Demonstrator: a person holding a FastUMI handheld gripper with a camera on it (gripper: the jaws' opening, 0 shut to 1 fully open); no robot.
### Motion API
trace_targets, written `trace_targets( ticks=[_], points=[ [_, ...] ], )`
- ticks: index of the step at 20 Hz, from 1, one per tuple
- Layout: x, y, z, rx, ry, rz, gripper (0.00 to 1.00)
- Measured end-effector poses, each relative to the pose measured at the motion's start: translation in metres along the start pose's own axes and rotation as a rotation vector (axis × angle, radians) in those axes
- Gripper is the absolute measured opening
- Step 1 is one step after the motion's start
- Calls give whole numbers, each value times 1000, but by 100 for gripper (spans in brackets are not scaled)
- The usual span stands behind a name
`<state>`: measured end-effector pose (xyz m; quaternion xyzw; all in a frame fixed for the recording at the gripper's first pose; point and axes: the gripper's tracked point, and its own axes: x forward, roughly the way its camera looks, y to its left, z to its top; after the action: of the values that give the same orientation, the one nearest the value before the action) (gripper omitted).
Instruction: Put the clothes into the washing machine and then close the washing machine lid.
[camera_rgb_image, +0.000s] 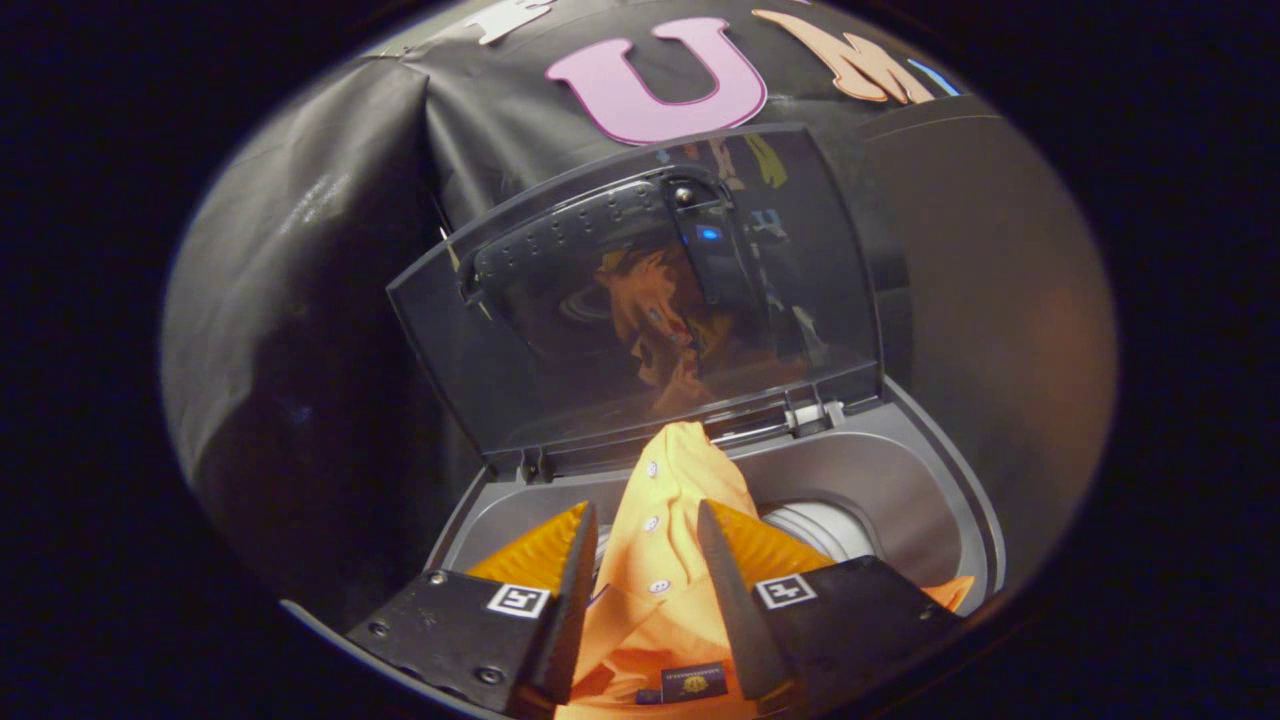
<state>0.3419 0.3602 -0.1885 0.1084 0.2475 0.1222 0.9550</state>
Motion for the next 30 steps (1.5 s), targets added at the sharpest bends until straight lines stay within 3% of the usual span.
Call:
trace_targets(
  ticks=[8, 14, 21, 23, 26, 30],
  points=[
    [-16, 2, 23, -96, -45, -37, 97],
    [-27, 10, 52, -202, -89, -52, 97],
    [4, -21, -16, -189, 100, -151, 98],
    [12, -15, -31, -161, 144, -116, 98],
    [24, 25, -36, -71, 162, 34, 99],
    [20, 25, -26, -15, 158, 21, 98]
  ],
)
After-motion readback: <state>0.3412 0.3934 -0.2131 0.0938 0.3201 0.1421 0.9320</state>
